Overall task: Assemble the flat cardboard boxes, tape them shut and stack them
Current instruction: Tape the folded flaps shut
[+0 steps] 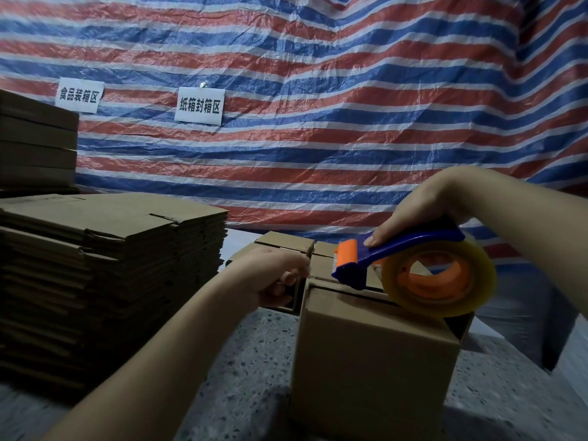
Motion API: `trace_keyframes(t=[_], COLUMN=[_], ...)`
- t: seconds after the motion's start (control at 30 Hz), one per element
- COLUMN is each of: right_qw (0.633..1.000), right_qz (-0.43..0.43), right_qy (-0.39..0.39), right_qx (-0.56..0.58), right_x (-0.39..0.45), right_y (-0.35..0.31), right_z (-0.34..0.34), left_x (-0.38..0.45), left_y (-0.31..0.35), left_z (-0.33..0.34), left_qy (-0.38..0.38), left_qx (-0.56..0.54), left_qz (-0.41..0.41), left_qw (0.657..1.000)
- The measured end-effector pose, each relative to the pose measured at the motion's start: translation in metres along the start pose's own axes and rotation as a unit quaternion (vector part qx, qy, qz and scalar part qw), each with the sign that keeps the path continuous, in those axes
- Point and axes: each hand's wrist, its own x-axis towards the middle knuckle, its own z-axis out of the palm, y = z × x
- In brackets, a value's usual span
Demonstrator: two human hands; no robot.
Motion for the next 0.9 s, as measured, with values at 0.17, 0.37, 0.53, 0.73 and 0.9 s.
trace_keyframes(t=[0.17, 0.37, 0.53, 0.73, 0.9], right_qw=[1.000, 0.999, 0.998, 0.998, 0.996], right_qz=[0.016, 0.033, 0.041, 0.049, 0.061], right_qy=[0.013, 0.007, 0.008, -0.004, -0.010], right_qx=[-0.009, -0.041, -0.056, -0.049, -0.060], right_x=[0.000, -0.001, -0.001, 0.001, 0.005], right_y=[-0.010, -0.024, -0.030, -0.032, -0.036], right_z=[-0.001, 0.003, 0.006, 0.006, 0.006], left_x=[0.001, 0.005, 0.005, 0.009, 0.010], left_y=[-0.002, -0.005, -0.007, -0.007, -0.011], left_z=[-0.005, -0.007, -0.009, -0.015, -0.015], left_qy=[0.006, 0.019, 0.004, 0.013, 0.007], left_qx=[0.041, 0.107, 0.113, 0.111, 0.131], left_qz=[0.009, 0.022, 0.011, 0.019, 0.011], left_qw=[0.999, 0.994, 0.993, 0.994, 0.991])
